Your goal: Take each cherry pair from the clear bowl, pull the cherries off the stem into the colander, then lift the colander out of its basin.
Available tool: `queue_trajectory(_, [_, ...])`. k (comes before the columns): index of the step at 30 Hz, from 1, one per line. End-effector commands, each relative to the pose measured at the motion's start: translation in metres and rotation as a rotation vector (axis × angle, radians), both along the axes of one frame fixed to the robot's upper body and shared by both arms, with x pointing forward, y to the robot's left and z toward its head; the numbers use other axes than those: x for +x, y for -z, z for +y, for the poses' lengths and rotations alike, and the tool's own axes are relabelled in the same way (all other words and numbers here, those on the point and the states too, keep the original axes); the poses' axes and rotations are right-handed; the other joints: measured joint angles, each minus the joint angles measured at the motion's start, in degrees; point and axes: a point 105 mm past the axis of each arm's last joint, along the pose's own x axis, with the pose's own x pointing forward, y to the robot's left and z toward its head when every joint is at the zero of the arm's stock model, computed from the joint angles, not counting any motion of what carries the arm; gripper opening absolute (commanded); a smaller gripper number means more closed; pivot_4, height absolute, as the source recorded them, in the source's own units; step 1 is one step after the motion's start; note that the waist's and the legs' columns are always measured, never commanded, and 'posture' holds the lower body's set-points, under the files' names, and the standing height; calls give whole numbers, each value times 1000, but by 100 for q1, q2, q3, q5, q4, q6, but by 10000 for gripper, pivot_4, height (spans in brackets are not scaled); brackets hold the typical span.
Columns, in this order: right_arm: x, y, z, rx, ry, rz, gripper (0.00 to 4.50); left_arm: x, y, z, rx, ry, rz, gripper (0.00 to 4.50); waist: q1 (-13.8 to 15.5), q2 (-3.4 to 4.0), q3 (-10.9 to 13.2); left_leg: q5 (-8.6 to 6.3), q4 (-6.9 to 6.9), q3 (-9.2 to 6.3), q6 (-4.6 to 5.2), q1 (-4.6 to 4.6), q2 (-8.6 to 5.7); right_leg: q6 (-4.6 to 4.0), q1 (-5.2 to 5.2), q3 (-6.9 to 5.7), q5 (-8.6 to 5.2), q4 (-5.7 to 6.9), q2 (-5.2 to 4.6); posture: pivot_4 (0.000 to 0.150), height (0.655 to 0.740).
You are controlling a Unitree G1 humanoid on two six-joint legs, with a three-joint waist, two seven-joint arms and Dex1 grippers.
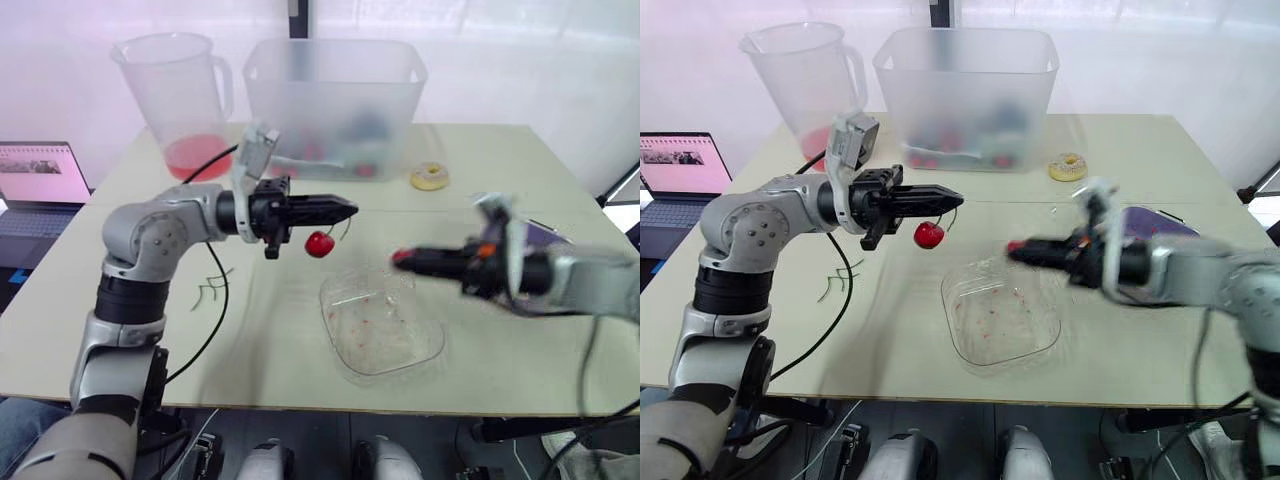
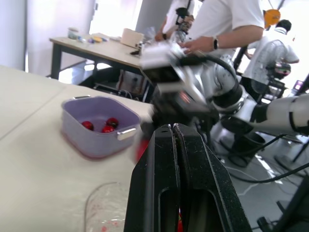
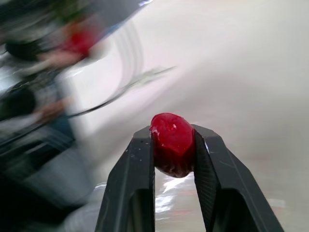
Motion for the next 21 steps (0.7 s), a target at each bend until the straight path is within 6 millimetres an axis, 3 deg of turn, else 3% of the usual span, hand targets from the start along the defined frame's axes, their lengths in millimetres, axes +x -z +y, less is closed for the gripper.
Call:
queue_trajectory(1, [23, -21, -89, -246, 352, -141, 6615, 2, -10, 7, -41, -46, -52, 0, 0, 0, 0, 0, -2, 2, 0, 0, -2, 1, 0, 0, 0, -3, -1, 1500, 6886])
queue_trajectory(3, [25, -12, -118, -360, 430, -120, 6615, 4, -9, 8, -51, -65, -55, 0, -25, 1, 0, 6, -10, 7, -10, 1, 4, 1, -1, 0, 0, -9, 3, 1500, 6886])
queue_trajectory(6, [27, 3, -137, -417, 459, -83, 6615, 6, -8, 8, -58, -82, -58, 0, -62, 1, 0, 16, -11, 13, -29, 3, 13, 1, -1, 0, 0, -12, 9, 1500, 6886])
queue_trajectory(14, [40, 35, -148, -396, 499, -28, 6615, 9, -5, 6, -67, -112, -67, 0, -16, 6, 1, 23, -9, 14, -42, 8, 15, 1, -1, 0, 0, -2, 7, 1500, 6886])
queue_trajectory(17, [42, 32, -150, -406, 510, -50, 19916, 10, -9, 5, -80, -119, -76, 0, 6, 7, 1, 24, -3, 9, -43, 2, 9, 1, -1, -1, 0, -3, 2, 1500, 6886])
queue_trajectory(21, [42, 9, -146, -420, 502, -114, 38859, 9, -10, 4, -86, -116, -81, 0, -17, 6, 1, 24, 0, 10, -43, 2, 5, 2, 0, -1, 0, -3, -3, 1500, 6886])
